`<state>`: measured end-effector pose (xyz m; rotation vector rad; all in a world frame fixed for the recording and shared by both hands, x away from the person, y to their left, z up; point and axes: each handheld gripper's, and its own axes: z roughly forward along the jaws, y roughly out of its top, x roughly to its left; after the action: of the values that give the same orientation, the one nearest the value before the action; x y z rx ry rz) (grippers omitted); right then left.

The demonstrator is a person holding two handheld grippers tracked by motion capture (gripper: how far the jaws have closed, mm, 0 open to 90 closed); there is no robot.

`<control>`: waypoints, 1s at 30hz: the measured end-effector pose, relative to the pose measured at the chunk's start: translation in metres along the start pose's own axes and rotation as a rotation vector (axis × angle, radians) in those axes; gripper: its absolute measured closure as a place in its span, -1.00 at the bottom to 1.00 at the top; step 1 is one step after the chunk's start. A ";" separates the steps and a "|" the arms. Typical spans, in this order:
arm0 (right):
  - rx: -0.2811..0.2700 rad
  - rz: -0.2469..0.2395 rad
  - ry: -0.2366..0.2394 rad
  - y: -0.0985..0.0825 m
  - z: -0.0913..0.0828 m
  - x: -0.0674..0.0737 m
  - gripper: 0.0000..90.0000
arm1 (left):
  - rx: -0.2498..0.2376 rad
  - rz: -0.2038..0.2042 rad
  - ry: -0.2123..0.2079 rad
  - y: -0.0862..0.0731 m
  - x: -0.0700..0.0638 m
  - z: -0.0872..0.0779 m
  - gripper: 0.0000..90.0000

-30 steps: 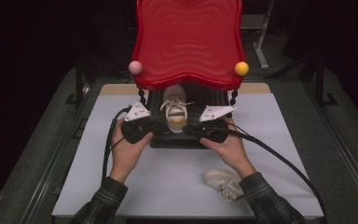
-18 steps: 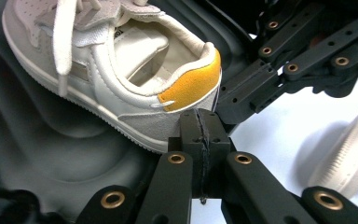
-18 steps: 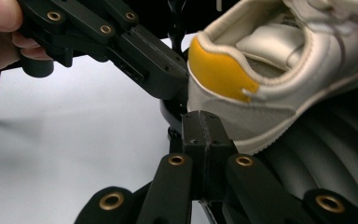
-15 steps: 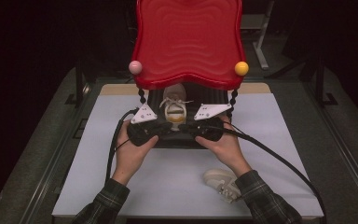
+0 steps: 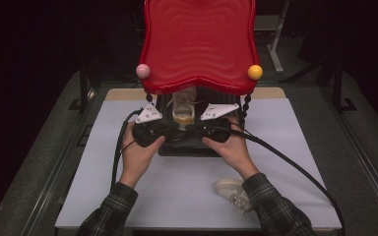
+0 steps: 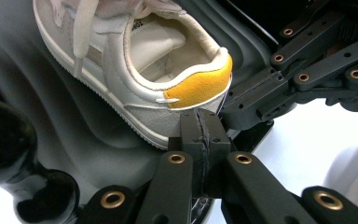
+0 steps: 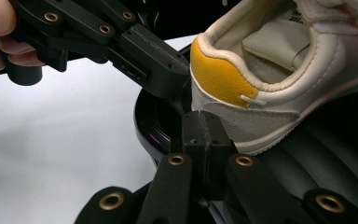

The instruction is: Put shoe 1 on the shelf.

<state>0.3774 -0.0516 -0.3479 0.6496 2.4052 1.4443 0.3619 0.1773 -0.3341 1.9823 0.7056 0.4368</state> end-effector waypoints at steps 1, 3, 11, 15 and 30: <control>0.003 0.001 0.001 0.000 0.001 0.000 1.00 | -0.001 -0.003 0.000 0.000 0.000 0.001 1.00; 0.009 0.001 -0.001 -0.001 0.002 -0.001 1.00 | 0.000 -0.009 -0.002 -0.001 0.000 0.003 1.00; 0.017 -0.002 0.009 -0.003 0.000 0.001 0.99 | 0.015 0.001 -0.018 -0.003 -0.001 0.001 1.00; 0.018 0.003 0.030 -0.004 -0.008 0.003 0.99 | 0.024 0.015 -0.041 -0.006 -0.004 -0.003 1.00; 0.045 0.017 0.039 -0.021 -0.058 -0.001 1.00 | 0.119 0.058 -0.161 -0.017 -0.022 -0.024 0.84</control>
<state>0.3476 -0.1048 -0.3389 0.6596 2.4743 1.4266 0.3260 0.1856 -0.3371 2.1266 0.5854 0.2704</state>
